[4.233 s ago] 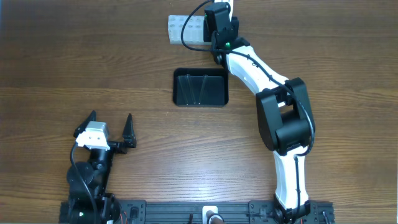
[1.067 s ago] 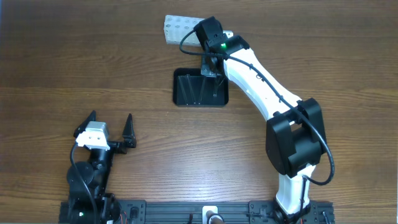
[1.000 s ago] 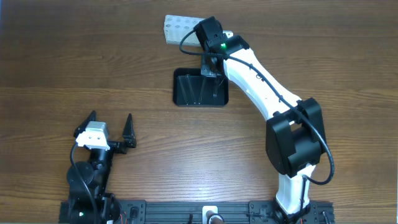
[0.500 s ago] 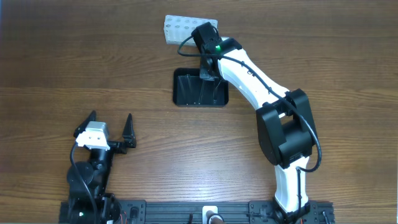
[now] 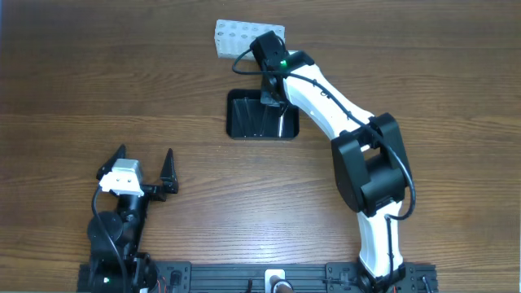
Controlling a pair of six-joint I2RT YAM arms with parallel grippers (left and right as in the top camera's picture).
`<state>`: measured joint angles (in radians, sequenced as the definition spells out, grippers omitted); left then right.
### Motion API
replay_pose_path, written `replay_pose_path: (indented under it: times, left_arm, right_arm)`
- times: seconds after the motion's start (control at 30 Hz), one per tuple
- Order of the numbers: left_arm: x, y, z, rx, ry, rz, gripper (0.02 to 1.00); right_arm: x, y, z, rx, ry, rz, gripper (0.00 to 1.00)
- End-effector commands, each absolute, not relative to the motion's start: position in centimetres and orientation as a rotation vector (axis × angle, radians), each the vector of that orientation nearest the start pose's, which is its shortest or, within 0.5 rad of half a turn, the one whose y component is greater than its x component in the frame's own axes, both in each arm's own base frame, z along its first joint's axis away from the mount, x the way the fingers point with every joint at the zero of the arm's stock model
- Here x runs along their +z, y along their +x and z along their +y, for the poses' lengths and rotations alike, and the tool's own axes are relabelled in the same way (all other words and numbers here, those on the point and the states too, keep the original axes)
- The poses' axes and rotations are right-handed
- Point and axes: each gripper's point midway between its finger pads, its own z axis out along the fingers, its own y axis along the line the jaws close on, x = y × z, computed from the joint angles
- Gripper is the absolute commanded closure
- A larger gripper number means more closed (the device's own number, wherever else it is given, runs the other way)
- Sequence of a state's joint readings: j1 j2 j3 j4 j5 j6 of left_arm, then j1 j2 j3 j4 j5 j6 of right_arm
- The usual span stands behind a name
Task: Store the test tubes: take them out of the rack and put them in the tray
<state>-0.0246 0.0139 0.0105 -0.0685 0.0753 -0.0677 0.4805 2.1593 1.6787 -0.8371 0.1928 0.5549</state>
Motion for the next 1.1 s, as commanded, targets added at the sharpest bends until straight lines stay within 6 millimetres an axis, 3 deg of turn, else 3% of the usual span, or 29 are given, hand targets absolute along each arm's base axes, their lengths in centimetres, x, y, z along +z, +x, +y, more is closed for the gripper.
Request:
replay_pose_path:
  times: [0.03,0.2,0.3,0.43,0.53,0.67,0.8,0.93,1.03,1.1]
  left_arm:
    - [15.7,24.5,-1.9,-0.128,0.03,1.646,0.018]
    - [15.7,24.5,-1.9,-0.129,0.03,1.646,0.018]
    - [15.7,24.5,-1.9,-0.128,0.03,1.646,0.02]
    - [15.7,24.5,-1.9,-0.128,0.03,1.646,0.018]
    - [15.7,24.5,-1.9,-0.128,0.03,1.646,0.02]
    - [15.7,24.5,-1.9,-0.128,0.03,1.646,0.018]
    - [15.7,24.5,-1.9,-0.128,0.03,1.646,0.02]
    - [15.7,24.5,-1.9,-0.128,0.03,1.646,0.018]
    - [15.7,24.5,-1.9,-0.128,0.03,1.646,0.018]
    - [15.7,24.5,-1.9,-0.128,0.03,1.646,0.018]
  right_arm:
    - [2.9,43.3,18.7,-0.087,0.16,2.829,0.735]
    - [3.9,43.3,18.9,-0.066,0.158,2.818,0.695]
    - [7.3,43.3,19.3,-0.019,0.144,2.765,0.665]
    - [15.4,42.8,20.3,0.06,-0.058,2.609,0.511]
    - [21.5,41.7,19.9,0.098,-0.162,2.485,0.395]
    - [30.0,39.8,16.5,0.146,-0.131,2.303,0.349]
    - [36.1,37.2,12.1,0.151,-0.093,2.122,0.266]
    - [37.9,33.7,7.7,0.139,-0.021,2.029,0.169]
    - [36.9,31.1,4.3,0.083,0.035,1.973,0.007]
    - [35.6,29.3,2.3,0.049,0.076,1.927,0.009]
